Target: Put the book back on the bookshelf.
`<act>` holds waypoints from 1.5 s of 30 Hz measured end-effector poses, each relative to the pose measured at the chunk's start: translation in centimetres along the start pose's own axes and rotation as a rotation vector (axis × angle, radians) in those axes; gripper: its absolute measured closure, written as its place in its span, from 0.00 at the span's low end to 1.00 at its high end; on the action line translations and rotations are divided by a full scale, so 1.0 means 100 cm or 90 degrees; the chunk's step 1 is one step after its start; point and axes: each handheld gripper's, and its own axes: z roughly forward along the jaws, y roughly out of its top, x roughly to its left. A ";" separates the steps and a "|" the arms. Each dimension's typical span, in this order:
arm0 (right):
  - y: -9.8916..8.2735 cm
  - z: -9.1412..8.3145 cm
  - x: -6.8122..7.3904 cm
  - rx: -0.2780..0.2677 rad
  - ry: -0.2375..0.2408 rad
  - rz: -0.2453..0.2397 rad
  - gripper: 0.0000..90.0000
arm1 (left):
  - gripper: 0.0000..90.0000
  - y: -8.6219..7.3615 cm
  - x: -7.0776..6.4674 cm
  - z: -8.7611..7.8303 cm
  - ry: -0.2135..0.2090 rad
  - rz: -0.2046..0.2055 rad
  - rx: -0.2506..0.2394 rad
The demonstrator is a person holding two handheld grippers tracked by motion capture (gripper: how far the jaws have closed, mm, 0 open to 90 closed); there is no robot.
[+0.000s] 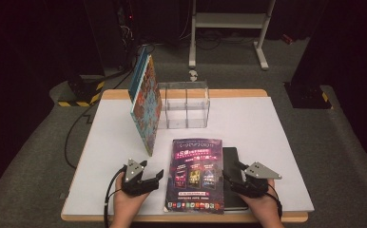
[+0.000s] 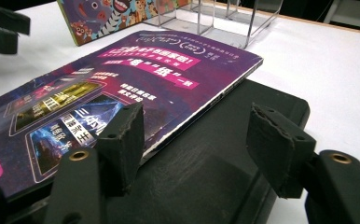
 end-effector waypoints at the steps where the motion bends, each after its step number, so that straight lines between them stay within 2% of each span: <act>1: 0.000 0.000 0.000 0.001 -0.001 0.002 0.40 | 0.27 -0.001 -0.002 0.001 -0.002 -0.001 0.002; 12: -0.001 0.002 0.000 0.007 -0.010 0.003 0.39 | 0.28 -0.009 -0.024 0.020 -0.047 -0.018 0.037; 16: -0.001 0.002 0.001 0.008 -0.013 0.003 0.39 | 0.24 -0.010 -0.030 0.027 -0.065 -0.035 0.061; 19: -0.001 0.002 0.000 0.010 -0.016 0.004 0.39 | 0.21 -0.011 -0.032 0.030 -0.084 -0.061 0.068; 21: -0.001 0.002 0.000 0.011 -0.018 0.007 0.39 | 0.17 -0.011 -0.033 0.031 -0.092 -0.055 0.093; 23: -0.001 0.003 0.001 0.012 -0.019 0.008 0.39 | 0.14 -0.012 -0.034 0.032 -0.095 -0.058 0.108; 26: -0.001 0.004 0.003 0.013 -0.020 0.007 0.39 | 0.08 -0.012 -0.034 0.036 -0.096 -0.077 0.133; 27: -0.001 0.004 0.003 0.013 -0.020 0.006 0.39 | 0.07 -0.013 -0.034 0.037 -0.093 -0.072 0.146; 32: 0.000 0.004 0.006 0.013 -0.017 0.004 0.39 | 0.05 -0.013 -0.035 0.040 -0.087 -0.095 0.154; 35: 0.000 0.004 0.006 0.011 -0.016 0.004 0.39 | 0.05 -0.013 -0.037 0.041 -0.095 -0.111 0.155; 45: 0.000 0.003 0.005 0.011 -0.014 0.003 0.39 | 0.06 -0.013 -0.039 0.042 -0.096 -0.113 0.157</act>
